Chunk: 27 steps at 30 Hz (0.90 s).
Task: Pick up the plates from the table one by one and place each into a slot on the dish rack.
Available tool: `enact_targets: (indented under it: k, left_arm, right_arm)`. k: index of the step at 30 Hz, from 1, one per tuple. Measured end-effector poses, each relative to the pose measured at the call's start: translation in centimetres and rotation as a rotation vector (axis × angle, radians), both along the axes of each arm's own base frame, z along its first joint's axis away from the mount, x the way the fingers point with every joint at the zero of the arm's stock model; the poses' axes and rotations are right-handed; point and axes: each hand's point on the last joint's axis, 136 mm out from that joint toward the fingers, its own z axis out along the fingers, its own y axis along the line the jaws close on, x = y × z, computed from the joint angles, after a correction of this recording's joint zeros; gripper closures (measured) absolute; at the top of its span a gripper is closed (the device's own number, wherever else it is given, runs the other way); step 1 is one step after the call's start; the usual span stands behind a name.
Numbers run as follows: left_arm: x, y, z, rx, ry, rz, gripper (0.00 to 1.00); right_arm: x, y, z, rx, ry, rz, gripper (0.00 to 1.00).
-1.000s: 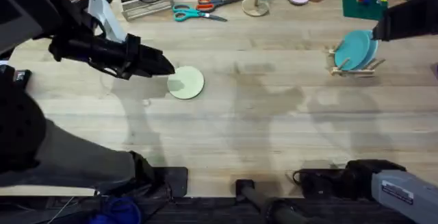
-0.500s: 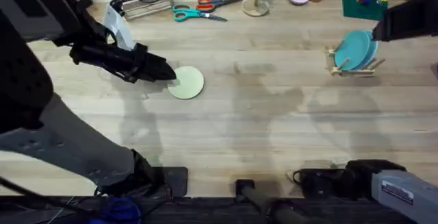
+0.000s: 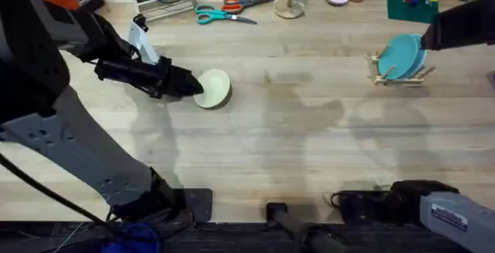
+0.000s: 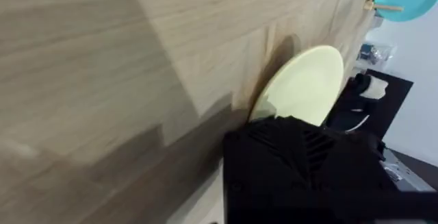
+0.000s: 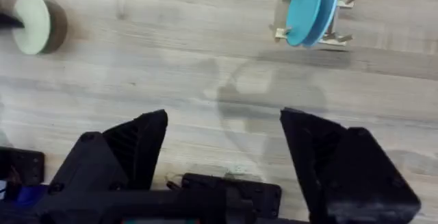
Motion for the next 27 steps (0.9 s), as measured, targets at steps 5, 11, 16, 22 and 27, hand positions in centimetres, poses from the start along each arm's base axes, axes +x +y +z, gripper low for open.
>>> enact_targets:
  k: [5, 11, 16, 22, 27]
  left_arm:
    - [0.0, 0.0, 0.0, 0.0, 0.002, 0.003, 0.96]
    - [0.0, 0.0, 0.0, 0.0, 0.004, 0.005, 0.96]
    - [0.0, 0.0, 0.0, 0.0, 0.004, 0.005, 0.96]
    - [0.0, 0.0, 0.0, 0.001, 0.004, 0.005, 0.96]
    - [0.0, 0.0, 0.0, 0.001, 0.004, 0.005, 0.96]
  right_arm:
    - [0.0, 0.0, 0.0, 0.0, 0.0, 0.0, 0.008]
    - [0.0, 0.1, 0.0, 0.004, 0.0, 0.001, 0.008]
    - [0.0, 1.1, 0.1, 0.069, 0.001, 0.007, 0.008]
    - [1.0, 3.0, -0.5, 0.2, 0.068, 0.003, 0.007]
    - [3.3, 4.3, -1.9, 0.261, 0.134, 0.005, 0.007]
